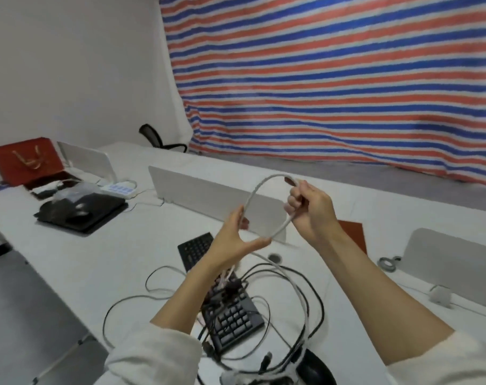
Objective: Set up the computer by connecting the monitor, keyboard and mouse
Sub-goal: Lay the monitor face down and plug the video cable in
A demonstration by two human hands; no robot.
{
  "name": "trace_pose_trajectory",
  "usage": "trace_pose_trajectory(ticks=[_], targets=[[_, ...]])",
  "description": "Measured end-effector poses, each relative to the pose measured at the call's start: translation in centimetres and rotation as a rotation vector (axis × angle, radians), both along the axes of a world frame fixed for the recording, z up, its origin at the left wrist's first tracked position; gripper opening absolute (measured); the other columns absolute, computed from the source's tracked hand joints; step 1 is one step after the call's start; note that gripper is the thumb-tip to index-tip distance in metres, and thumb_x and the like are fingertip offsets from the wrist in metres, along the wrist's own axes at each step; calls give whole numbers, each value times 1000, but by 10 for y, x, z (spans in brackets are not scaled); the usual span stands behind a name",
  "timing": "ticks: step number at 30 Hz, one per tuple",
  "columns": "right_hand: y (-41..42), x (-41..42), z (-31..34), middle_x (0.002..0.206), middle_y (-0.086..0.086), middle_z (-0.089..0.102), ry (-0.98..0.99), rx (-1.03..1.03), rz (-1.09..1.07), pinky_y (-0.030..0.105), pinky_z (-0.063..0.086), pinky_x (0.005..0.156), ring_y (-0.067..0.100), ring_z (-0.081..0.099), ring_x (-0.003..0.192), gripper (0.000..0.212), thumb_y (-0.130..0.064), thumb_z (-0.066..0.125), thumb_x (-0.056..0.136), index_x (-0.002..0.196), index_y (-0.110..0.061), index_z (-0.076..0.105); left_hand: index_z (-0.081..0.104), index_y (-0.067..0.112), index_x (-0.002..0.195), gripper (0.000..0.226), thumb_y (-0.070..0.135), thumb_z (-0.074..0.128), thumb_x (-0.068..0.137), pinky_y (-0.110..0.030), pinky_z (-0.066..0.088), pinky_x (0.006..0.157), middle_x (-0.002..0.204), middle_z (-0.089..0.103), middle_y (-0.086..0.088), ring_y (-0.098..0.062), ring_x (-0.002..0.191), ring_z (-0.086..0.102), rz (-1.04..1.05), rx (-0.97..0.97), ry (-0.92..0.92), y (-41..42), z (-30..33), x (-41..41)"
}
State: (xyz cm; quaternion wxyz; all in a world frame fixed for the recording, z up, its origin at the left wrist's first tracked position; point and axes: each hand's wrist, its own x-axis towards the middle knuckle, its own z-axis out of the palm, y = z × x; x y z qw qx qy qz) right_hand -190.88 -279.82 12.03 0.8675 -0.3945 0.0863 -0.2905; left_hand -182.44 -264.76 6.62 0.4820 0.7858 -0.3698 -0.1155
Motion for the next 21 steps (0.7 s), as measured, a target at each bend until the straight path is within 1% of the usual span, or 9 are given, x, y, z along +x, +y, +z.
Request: trace_pose_trajectory(ticks=[2, 5, 7, 9, 11, 14, 16, 18, 21], targets=[[-6, 6, 25, 52, -3, 40, -60, 179, 20, 20, 26, 48, 8, 31, 43, 34, -15, 27, 102, 92, 0, 56, 34, 24, 135, 68, 34, 73, 79, -26, 44, 89, 113, 51, 8, -10, 108, 54, -61, 11, 33, -7, 0, 8], [-19, 15, 46, 54, -1, 43, -73, 308, -29, 19, 29, 50, 8, 34, 44, 32, -15, 30, 102, 88, -2, 56, 55, 20, 101, 12, 18, 60, 90, -24, 44, 77, 88, 60, 7, -17, 94, 58, 13, -39, 12, -21, -7, 20], [-27, 14, 45, 62, 2, 50, -13, 266, -77, 21, 38, 55, 10, 43, 53, 27, -15, 37, 100, 86, -5, 58, 61, 17, 85, 12, 9, 54, 92, -24, 44, 74, 82, 63, 2, -19, 90, 59, 93, -128, 112, -31, -3, 26], [-31, 8, 28, 82, 3, 59, 94, 151, -91, 27, 44, 70, 14, 54, 72, 22, -18, 42, 99, 91, -9, 61, 64, 15, 81, 16, 9, 55, 92, -29, 46, 79, 84, 65, -3, -20, 92, 61, 166, -255, 313, -37, 10, 30], [-33, 2, -2, 113, 3, 60, 219, -54, -94, 35, 41, 90, 17, 57, 100, 22, -19, 43, 98, 113, -13, 58, 64, 11, 85, 14, 10, 53, 94, -37, 48, 84, 85, 65, -6, -20, 93, 62, 180, -379, 458, -43, 31, 35], [-34, -4, -37, 148, 1, 37, 420, -450, 0, 39, 25, 108, 17, 36, 133, 50, -11, 47, 94, 143, -14, 34, 62, 8, 88, 14, 11, 51, 96, -40, 51, 83, 87, 65, -8, -21, 92, 64, 138, -519, 611, -57, 67, 45], [-32, -1, -45, 151, -8, 25, 484, -692, 120, 30, 22, 106, 11, 25, 138, 69, -23, 58, 90, 148, -17, 20, 62, 7, 87, 12, 13, 55, 94, -44, 52, 85, 88, 66, -8, -22, 92, 65, 95, -571, 719, -68, 90, 49], [-27, 6, -40, 142, -14, 26, 482, -827, 167, 27, 26, 102, 6, 25, 132, 82, -35, 65, 86, 149, -23, 14, 61, 8, 83, 12, 15, 57, 92, -48, 49, 91, 83, 65, -6, -21, 89, 65, 39, -616, 825, -79, 113, 48], [-26, 15, -28, 134, -4, 47, 461, -848, 87, 22, 40, 94, 11, 45, 123, 61, -29, 67, 85, 136, -22, 34, 61, 7, 79, 15, 15, 58, 91, -51, 46, 96, 79, 66, -6, -23, 91, 64, -44, -703, 1005, -89, 144, 45]])
